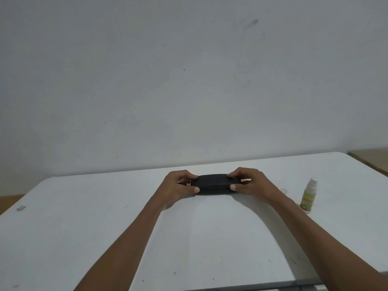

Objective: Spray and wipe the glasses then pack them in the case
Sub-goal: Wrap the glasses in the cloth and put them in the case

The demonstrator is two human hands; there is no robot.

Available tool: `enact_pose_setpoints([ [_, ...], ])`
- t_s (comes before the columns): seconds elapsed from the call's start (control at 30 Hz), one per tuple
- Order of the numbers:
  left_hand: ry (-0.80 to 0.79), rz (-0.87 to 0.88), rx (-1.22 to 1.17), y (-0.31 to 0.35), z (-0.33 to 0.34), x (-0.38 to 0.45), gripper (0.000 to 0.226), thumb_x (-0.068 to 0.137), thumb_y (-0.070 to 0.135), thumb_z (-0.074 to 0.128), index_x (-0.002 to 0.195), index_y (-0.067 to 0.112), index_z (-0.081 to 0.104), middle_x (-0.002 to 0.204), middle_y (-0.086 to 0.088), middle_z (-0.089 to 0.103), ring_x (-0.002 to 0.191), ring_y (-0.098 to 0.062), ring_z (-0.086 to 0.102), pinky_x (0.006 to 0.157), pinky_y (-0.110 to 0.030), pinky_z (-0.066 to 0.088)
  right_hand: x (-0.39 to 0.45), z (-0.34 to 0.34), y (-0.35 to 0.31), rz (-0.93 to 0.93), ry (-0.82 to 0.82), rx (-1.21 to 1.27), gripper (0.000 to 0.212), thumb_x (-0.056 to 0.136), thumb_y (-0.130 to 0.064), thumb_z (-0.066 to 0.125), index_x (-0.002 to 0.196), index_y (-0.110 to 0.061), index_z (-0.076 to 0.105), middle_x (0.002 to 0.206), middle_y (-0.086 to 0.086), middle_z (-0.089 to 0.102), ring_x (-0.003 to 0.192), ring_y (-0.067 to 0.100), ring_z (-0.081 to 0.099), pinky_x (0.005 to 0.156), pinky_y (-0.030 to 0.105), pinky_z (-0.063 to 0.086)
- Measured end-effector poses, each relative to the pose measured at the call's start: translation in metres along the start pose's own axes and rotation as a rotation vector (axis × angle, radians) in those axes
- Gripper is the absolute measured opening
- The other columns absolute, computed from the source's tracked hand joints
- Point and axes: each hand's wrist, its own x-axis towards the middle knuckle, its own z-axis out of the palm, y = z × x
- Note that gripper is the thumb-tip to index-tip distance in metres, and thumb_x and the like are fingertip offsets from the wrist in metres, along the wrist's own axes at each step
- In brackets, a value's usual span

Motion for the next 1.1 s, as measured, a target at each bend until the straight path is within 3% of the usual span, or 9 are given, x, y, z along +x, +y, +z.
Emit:
enact_pose_setpoints([
  [0.1,-0.001,0.034,0.083,-0.004,0.0,-0.004,0.043,0.063,0.005,0.089,0.103,0.016,0.077,0.111,-0.019,0.069,0.096,-0.026,0.065,0.092,-0.05,0.06,-0.004,0.001,-0.001,-0.024,-0.006,-0.04,0.032,0.083,-0.013,0.084,0.094,-0.042,0.073,0.114,-0.009,0.073,0.104,0.017,0.071,0.089,0.033,0.058],
  [0.23,0.058,0.1,0.307,-0.007,0.003,-0.011,0.048,0.066,0.015,0.091,0.107,0.033,0.073,0.115,-0.002,0.071,0.112,-0.019,0.066,0.1,-0.039,0.057,-0.009,0.004,-0.003,-0.043,-0.006,-0.114,0.035,0.083,-0.015,0.082,0.102,-0.042,0.068,0.115,-0.01,0.072,0.1,0.017,0.071,0.087,0.032,0.057],
  [0.4,0.138,0.154,0.378,-0.012,0.012,-0.015,0.043,0.069,0.021,0.092,0.102,0.037,0.071,0.108,0.01,0.072,0.101,-0.008,0.068,0.094,-0.035,0.057,-0.011,0.015,-0.002,-0.073,0.062,-0.22,0.037,0.077,-0.026,0.086,0.098,-0.046,0.062,0.1,-0.004,0.071,0.093,0.02,0.065,0.082,0.034,0.051],
  [0.53,0.175,0.169,0.375,-0.01,0.011,-0.009,0.04,0.07,0.014,0.091,0.102,0.031,0.073,0.108,0.012,0.074,0.1,-0.004,0.067,0.089,-0.027,0.052,-0.003,0.015,-0.001,-0.066,0.069,-0.216,0.037,0.078,-0.025,0.084,0.094,-0.05,0.063,0.103,-0.007,0.071,0.095,0.018,0.068,0.085,0.034,0.052],
  [0.63,0.208,0.182,0.353,-0.003,0.007,0.003,0.04,0.072,0.007,0.088,0.105,0.023,0.073,0.114,0.006,0.072,0.105,-0.006,0.062,0.084,-0.017,0.047,0.016,0.016,-0.005,-0.084,0.091,-0.206,0.036,0.08,-0.021,0.083,0.109,-0.036,0.067,0.108,-0.008,0.071,0.101,0.022,0.067,0.091,0.039,0.054],
  [0.77,0.248,0.164,0.275,0.007,-0.006,0.029,0.037,0.073,-0.011,0.081,0.104,0.007,0.072,0.115,-0.02,0.066,0.094,-0.015,0.059,0.065,-0.005,0.051,0.054,0.021,-0.013,-0.103,0.092,-0.221,0.034,0.083,-0.017,0.081,0.113,-0.026,0.067,0.107,0.0,0.07,0.101,0.027,0.065,0.09,0.043,0.054],
  [0.93,0.295,0.129,0.303,0.002,-0.021,0.057,0.035,0.072,-0.01,0.082,0.101,0.007,0.072,0.111,-0.025,0.065,0.085,-0.021,0.058,0.063,-0.016,0.055,0.089,0.034,-0.01,-0.093,0.095,-0.245,0.034,0.086,-0.013,0.078,0.117,-0.022,0.066,0.105,0.0,0.067,0.093,0.023,0.061,0.076,0.029,0.046],
  [1.03,0.297,0.134,0.425,-0.006,-0.026,0.066,0.035,0.073,0.001,0.086,0.103,0.015,0.072,0.104,-0.013,0.071,0.089,-0.03,0.066,0.081,-0.035,0.059,0.097,0.041,-0.005,-0.095,0.109,-0.297,0.036,0.086,-0.014,0.078,0.118,-0.021,0.066,0.1,-0.004,0.064,0.088,0.018,0.057,0.069,0.019,0.039],
  [1.1,0.289,0.141,0.482,-0.012,-0.029,0.069,0.035,0.075,0.006,0.086,0.104,0.019,0.071,0.103,-0.007,0.073,0.092,-0.029,0.068,0.087,-0.038,0.057,0.098,0.045,0.0,-0.085,0.114,-0.308,0.033,0.086,-0.015,0.075,0.116,-0.024,0.065,0.098,-0.006,0.064,0.087,0.016,0.058,0.068,0.02,0.04],
])
